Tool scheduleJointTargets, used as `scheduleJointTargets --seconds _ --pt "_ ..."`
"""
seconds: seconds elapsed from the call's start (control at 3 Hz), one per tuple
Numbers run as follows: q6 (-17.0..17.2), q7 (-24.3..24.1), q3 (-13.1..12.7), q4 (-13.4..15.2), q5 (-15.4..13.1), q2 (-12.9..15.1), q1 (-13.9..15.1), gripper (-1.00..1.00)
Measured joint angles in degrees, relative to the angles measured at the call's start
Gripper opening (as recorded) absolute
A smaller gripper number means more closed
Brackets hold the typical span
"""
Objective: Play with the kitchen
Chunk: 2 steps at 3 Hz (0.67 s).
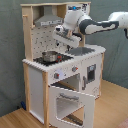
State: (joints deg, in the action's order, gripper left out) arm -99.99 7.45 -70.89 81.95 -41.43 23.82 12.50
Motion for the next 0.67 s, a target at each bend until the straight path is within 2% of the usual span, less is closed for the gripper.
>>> scheduleJointTargets --seconds 0.33,0.67 --pt "4.1 1.7 0.2 -2.9 -1.1 2.2 -2.3 1.00" --pt "7.4 2.7 0.8 -5.6 -3.5 5.3 -5.7 1.00"
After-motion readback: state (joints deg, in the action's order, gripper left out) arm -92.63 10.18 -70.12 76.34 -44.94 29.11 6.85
